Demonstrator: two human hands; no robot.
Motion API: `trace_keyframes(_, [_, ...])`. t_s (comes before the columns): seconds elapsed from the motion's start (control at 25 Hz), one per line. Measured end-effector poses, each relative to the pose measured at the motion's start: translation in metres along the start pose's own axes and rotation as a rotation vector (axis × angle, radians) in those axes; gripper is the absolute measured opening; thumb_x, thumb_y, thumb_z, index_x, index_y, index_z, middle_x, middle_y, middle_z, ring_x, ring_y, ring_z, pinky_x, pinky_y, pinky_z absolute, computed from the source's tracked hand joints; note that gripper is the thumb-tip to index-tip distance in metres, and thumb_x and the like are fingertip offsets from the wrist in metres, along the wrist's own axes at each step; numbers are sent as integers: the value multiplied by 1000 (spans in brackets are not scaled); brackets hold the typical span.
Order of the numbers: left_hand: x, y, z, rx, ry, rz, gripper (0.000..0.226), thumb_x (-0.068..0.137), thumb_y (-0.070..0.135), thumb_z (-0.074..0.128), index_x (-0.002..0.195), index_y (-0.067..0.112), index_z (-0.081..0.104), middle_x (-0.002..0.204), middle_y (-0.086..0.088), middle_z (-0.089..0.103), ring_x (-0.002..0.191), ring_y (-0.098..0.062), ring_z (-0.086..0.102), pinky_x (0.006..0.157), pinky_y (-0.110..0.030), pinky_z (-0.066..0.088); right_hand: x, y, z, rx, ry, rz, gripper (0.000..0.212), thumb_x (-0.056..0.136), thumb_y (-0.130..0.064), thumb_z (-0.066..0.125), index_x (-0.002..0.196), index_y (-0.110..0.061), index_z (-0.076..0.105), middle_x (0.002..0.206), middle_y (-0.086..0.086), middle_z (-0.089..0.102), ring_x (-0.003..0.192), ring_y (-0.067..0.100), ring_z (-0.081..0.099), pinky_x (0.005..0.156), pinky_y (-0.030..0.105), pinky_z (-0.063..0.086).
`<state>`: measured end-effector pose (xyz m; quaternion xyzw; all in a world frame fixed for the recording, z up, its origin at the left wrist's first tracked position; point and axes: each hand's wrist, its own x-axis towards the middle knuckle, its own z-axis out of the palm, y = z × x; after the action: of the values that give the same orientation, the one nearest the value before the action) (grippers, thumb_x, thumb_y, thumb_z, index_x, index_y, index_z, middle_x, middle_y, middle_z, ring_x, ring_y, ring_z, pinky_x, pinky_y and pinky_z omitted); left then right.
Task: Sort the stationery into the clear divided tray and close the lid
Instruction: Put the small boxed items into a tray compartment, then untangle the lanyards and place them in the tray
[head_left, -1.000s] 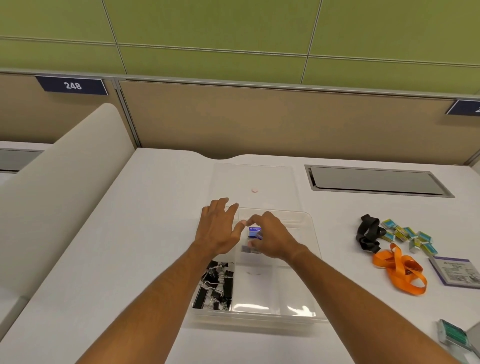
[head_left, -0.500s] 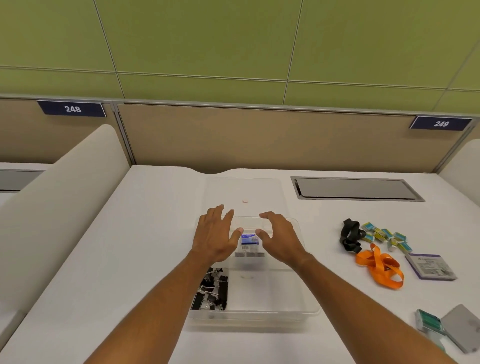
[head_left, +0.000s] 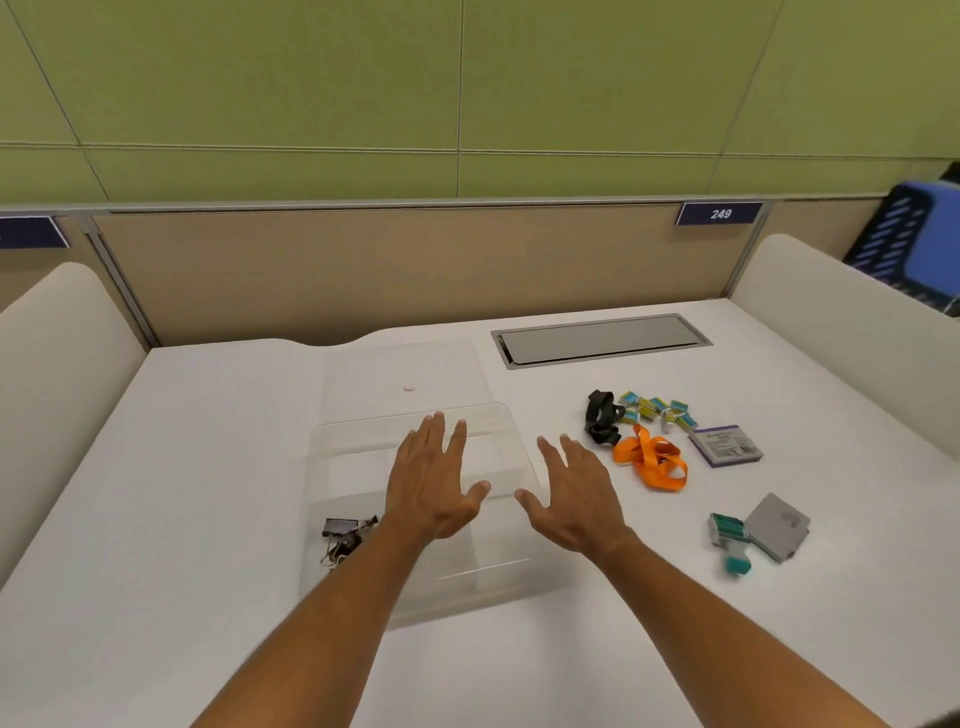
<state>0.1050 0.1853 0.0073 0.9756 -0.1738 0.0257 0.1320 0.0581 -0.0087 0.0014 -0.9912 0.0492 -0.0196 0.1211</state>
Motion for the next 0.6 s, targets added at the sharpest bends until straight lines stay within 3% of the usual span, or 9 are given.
trace_keyframes(0.32, [-2, 63, 23, -13, -70, 102, 86, 90, 64, 38, 154, 23, -2, 162, -9, -9, 149, -26, -8, 118, -40, -6, -35, 55, -8, 39, 21, 185, 79, 86, -67, 39, 151, -26, 18, 159, 10, 19, 147, 27, 16, 118, 43, 17])
trace_keyframes(0.6, [12, 102, 41, -13, -67, 118, 86, 88, 64, 39, 154, 24, 0, 162, -9, -7, 149, -25, -7, 119, -38, -4, -23, 102, -16, 30, 37, 236, 82, 85, -65, 44, 150, -21, 18, 157, 9, 24, 144, 30, 24, 113, 46, 27])
